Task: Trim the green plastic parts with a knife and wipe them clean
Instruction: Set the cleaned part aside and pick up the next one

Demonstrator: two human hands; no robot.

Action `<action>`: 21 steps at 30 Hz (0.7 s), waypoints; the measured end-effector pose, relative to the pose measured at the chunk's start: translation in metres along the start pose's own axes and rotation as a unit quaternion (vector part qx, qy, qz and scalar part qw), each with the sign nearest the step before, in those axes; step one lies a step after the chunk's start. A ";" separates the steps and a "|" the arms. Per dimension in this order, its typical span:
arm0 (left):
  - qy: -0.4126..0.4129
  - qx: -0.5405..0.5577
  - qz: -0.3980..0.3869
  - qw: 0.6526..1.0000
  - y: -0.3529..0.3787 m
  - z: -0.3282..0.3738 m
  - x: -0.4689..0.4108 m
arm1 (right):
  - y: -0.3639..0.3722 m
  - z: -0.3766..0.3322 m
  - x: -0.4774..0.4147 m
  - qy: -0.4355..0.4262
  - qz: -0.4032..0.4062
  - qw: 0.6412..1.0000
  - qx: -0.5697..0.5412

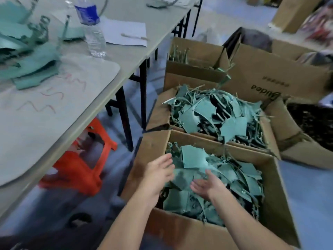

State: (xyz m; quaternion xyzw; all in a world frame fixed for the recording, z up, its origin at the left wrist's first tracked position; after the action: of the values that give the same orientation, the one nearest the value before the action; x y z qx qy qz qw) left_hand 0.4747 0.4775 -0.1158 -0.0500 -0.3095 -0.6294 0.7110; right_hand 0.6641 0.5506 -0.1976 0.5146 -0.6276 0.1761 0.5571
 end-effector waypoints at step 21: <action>0.254 -0.191 0.395 0.862 -0.185 0.151 0.171 | 0.316 0.143 0.188 -0.064 -0.543 0.781 0.302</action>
State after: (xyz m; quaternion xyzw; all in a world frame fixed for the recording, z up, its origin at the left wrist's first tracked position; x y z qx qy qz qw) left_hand 0.2486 0.3617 0.0329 -0.1412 0.0542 -0.3339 0.9304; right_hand 0.3522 0.4819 0.0344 0.9224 -0.1927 -0.0085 0.3346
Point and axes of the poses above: each hand's wrist, its own x-axis away from the middle knuckle, its own y-axis out of the palm, z = x × y, the point moved 1 cm from there along -x, towards the middle knuckle, and after that the axes turned 7 degrees about -z, right-handed, at the moved point
